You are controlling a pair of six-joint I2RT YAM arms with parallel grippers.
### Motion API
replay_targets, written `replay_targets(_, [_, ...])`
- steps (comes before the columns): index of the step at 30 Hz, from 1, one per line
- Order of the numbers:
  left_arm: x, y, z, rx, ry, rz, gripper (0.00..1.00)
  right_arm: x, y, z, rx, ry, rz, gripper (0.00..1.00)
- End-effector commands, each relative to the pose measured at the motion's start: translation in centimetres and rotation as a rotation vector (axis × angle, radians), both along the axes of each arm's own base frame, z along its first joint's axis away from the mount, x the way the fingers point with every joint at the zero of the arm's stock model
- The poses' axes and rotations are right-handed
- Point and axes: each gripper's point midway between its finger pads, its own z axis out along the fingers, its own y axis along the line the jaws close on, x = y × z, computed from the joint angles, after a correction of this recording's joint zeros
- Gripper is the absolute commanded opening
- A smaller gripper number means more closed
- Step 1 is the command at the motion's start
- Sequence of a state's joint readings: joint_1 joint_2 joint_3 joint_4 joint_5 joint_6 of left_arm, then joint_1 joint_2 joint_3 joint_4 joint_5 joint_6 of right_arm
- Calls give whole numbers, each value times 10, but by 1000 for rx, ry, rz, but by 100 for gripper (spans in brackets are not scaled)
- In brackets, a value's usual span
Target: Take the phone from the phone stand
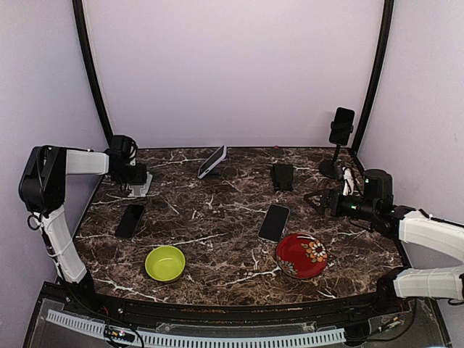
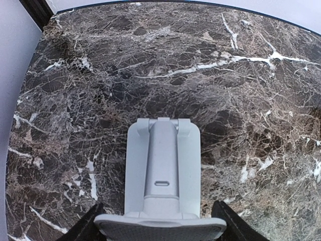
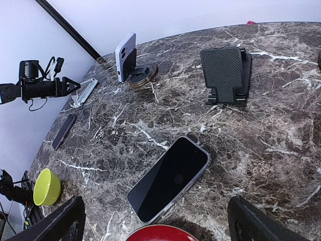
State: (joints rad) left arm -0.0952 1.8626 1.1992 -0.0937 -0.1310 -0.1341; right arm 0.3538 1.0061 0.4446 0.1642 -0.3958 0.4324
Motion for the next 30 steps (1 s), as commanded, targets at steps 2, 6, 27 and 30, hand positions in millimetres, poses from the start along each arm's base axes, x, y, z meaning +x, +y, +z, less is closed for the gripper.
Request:
replay_targets(2, [12,4,8,15,-42,0,42,2,2,4,15,-15,2,99])
replay_targets(6, [11,3,-1,10,-22,-1,49,3,4,5,20,-15,10,99])
replay_targets(27, [4,-3,43,26,-98,-3,99,2,6,9,41,-10,13,99])
replay_targets(30, [3,-6,62,35,-140,-6,99,2,6,11,43,-13,14,99])
